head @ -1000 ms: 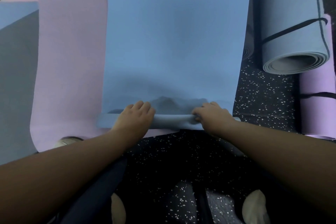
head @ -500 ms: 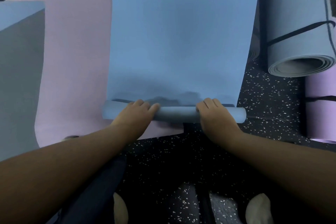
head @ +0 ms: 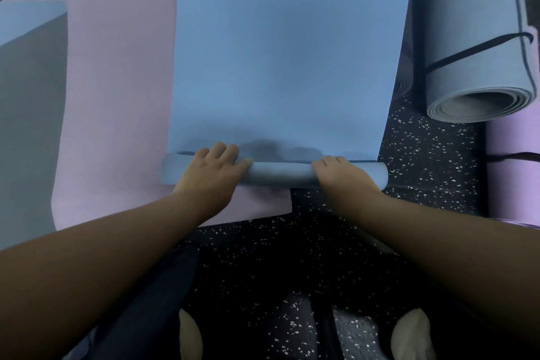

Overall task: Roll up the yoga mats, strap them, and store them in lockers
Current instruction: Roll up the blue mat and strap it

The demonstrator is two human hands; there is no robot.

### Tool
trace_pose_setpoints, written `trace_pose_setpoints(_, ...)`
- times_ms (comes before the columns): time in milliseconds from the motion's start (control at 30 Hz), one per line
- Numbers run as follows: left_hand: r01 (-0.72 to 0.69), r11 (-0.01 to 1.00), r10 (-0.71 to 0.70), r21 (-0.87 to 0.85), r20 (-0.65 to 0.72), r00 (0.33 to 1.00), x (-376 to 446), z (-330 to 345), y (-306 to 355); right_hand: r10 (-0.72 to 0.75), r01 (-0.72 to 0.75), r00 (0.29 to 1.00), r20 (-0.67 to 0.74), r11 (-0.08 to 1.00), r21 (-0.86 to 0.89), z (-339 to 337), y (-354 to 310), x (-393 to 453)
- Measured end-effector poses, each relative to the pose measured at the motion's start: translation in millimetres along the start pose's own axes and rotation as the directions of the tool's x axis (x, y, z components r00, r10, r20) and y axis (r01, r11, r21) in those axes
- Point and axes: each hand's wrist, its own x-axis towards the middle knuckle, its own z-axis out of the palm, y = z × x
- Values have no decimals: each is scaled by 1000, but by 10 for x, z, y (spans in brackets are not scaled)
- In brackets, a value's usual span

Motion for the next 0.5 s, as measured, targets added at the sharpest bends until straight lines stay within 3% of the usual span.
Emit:
trace_pose_setpoints(233, -36, 996, 40, 78, -45, 998, -120, -17, 36, 40, -56, 991, 125, 991, 125, -147, 133, 217)
trace_pose_setpoints(433, -47, 987, 17, 153, 191, 981, -207, 64, 58, 38, -59, 989, 145, 988, 145, -141, 173, 196)
trace_pose_setpoints(500, -50, 989, 22, 138, 201, 979, -172, 34, 48, 39, -59, 991, 127, 985, 159, -120, 167, 160)
